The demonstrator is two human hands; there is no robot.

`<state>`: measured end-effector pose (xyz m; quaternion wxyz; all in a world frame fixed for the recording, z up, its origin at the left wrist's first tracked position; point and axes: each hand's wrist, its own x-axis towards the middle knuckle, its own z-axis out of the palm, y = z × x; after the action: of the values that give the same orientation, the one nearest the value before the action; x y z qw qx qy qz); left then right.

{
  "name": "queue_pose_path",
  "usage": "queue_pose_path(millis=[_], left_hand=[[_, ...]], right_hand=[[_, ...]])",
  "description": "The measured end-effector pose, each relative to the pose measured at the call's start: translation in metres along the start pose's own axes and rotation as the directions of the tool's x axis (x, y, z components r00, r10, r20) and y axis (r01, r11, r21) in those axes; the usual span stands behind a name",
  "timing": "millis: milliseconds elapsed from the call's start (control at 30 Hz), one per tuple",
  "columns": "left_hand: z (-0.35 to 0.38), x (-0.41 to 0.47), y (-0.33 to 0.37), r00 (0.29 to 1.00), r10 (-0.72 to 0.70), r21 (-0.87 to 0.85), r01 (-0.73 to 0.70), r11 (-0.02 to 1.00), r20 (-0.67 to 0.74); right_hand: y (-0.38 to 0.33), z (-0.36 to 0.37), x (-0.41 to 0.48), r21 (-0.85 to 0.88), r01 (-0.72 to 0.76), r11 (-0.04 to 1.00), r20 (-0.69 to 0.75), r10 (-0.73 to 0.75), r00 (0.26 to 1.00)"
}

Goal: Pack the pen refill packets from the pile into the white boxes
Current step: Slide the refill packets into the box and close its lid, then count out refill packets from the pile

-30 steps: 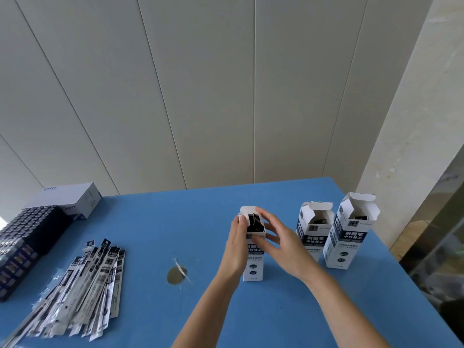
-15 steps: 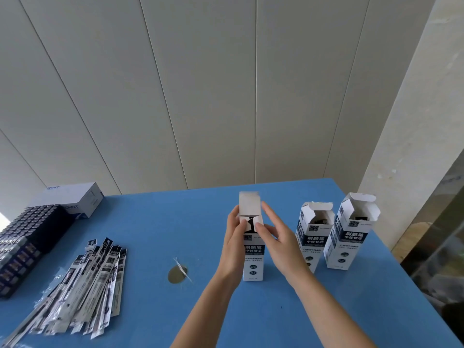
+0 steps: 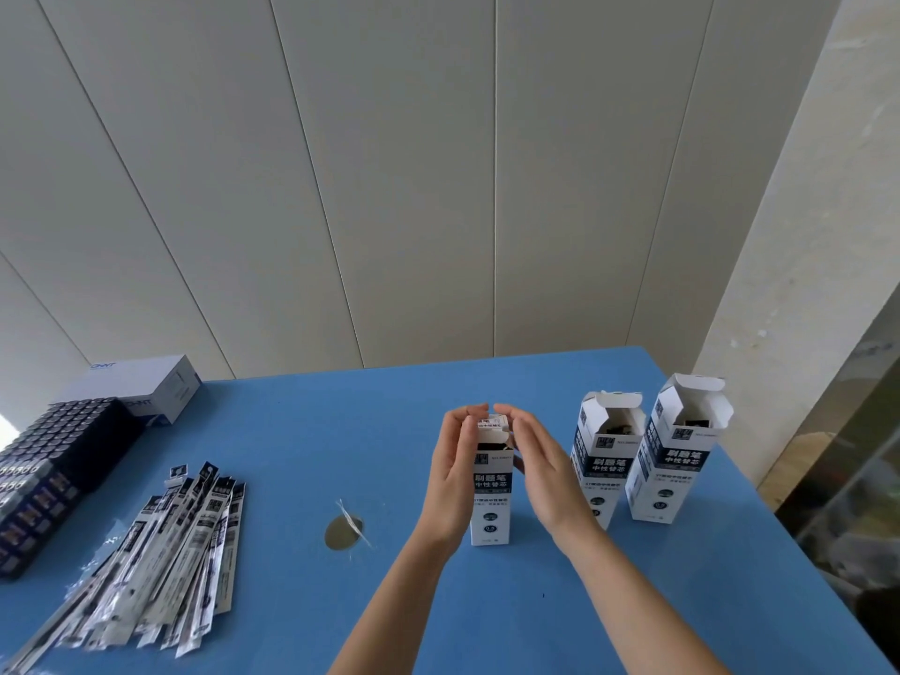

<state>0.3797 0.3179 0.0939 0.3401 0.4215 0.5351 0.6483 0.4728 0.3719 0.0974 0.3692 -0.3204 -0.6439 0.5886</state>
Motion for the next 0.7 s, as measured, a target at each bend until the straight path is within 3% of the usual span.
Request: queue_pose_path(millis=[300,433,567,700], left_hand=[[-0.003,-0.002,-0.009,1.0,0.006,0.039,-0.005,0.999,-0.017],[-0.006,-0.002,-0.014,0.999,0.035,0.132,-0.033,0.991,-0.007],[-0.008,-0.002,-0.011,0.998,0.062,0.173,-0.064,0.983,0.017],[-0.021,-0.006,-0.007,0.99,0.138,0.279,-0.13,0.952,-0.007]], right_hand=[[-0.001,-0.001,-0.001,-0.071,0.019,0.997,0.021,-0.018,1.0],[0.004,-0.002,-0.001,-0.064,0.03,0.998,0.036,-0.028,0.999],[0.018,-0.009,-0.005,-0.025,-0.004,1.0,0.158,0.008,0.987],[0.043,-0.014,-0.003,-0.221,-0.014,0.975,0.233,0.066,0.97]])
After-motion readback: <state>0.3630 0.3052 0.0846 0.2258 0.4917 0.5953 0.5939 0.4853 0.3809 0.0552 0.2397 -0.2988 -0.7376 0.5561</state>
